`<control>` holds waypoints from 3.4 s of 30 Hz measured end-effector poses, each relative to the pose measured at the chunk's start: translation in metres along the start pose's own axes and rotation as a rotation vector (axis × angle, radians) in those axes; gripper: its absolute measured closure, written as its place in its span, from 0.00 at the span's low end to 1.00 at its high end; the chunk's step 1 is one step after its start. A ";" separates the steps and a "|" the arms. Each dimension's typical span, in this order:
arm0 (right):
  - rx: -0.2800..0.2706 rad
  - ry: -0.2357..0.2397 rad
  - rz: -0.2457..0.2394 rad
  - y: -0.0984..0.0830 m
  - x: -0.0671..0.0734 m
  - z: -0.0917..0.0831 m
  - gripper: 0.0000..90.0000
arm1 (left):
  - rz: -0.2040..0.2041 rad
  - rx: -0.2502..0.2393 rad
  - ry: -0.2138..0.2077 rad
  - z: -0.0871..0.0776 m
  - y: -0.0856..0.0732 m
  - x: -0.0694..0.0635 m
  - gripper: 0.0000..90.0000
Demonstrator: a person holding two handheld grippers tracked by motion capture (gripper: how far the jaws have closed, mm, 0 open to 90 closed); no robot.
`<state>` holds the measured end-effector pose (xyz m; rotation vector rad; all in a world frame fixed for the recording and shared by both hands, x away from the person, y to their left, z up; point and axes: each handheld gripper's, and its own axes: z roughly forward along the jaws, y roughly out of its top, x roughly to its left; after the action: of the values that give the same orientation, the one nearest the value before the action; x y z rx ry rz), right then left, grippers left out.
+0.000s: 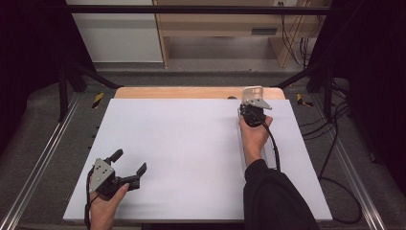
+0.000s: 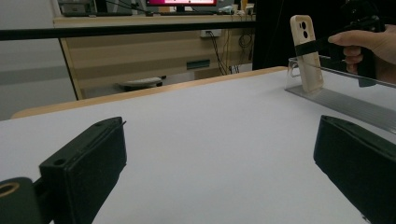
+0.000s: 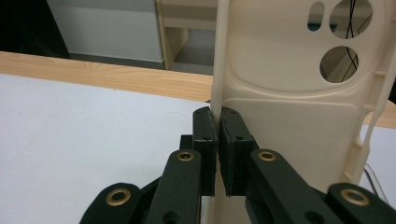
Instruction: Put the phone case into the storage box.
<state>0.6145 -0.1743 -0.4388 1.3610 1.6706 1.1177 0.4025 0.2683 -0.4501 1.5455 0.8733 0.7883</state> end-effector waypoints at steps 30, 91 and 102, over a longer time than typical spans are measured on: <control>-0.017 0.011 0.044 0.003 -0.005 -0.003 0.78 | -0.006 -0.004 0.002 0.000 0.000 0.000 0.03; 0.014 0.079 0.023 0.029 -0.017 -0.055 0.10 | 0.026 0.017 0.018 0.001 -0.001 0.001 0.02; 0.035 0.125 -0.019 0.028 -0.011 -0.060 0.08 | 0.034 0.022 0.022 0.001 -0.002 0.000 0.01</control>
<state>0.5734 -0.1946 -0.3899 1.3174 1.7965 1.1885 0.4030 0.2682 -0.4519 1.5769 0.8769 0.8239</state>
